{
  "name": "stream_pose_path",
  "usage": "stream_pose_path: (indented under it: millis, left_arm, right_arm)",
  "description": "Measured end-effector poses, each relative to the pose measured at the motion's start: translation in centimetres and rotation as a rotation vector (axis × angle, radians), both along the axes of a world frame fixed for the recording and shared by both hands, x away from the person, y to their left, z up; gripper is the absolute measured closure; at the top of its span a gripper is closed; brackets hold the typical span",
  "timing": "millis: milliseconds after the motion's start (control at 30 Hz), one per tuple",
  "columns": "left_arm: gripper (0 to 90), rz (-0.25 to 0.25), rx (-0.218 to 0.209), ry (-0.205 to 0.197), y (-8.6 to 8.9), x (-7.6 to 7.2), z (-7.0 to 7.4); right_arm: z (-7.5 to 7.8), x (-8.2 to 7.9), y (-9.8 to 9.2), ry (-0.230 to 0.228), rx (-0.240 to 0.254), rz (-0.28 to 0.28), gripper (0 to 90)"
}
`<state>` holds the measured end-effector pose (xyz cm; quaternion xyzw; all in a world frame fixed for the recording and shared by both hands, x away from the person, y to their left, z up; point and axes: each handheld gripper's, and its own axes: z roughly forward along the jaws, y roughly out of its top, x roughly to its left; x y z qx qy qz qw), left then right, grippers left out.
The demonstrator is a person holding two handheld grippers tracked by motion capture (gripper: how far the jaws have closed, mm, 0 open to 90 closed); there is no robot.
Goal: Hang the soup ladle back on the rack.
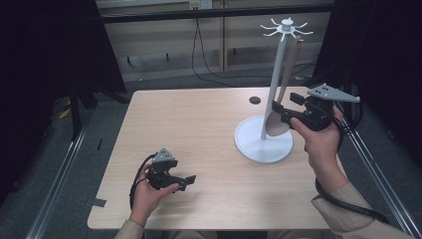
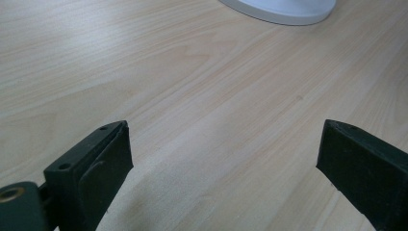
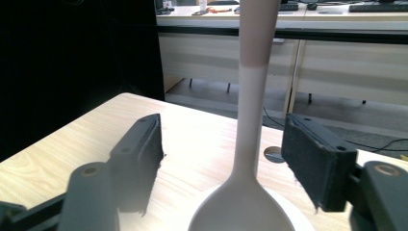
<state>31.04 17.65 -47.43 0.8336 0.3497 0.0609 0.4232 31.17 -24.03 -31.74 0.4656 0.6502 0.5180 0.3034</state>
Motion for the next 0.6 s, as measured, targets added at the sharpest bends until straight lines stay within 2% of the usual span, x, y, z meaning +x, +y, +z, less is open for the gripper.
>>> stream_pose_path:
  millis: [167,600]
  left_arm:
    - [4.9,0.001,-0.002,0.001,0.0,0.0,-0.1]
    - [4.9,-0.003,0.000,0.002,-0.1,0.0,-0.1]
  right_arm:
    - [-0.6,-0.3,0.2,0.015,0.005,0.022,23.2]
    - [-2.5,-0.7,0.3,0.041,-0.020,0.059,9.5]
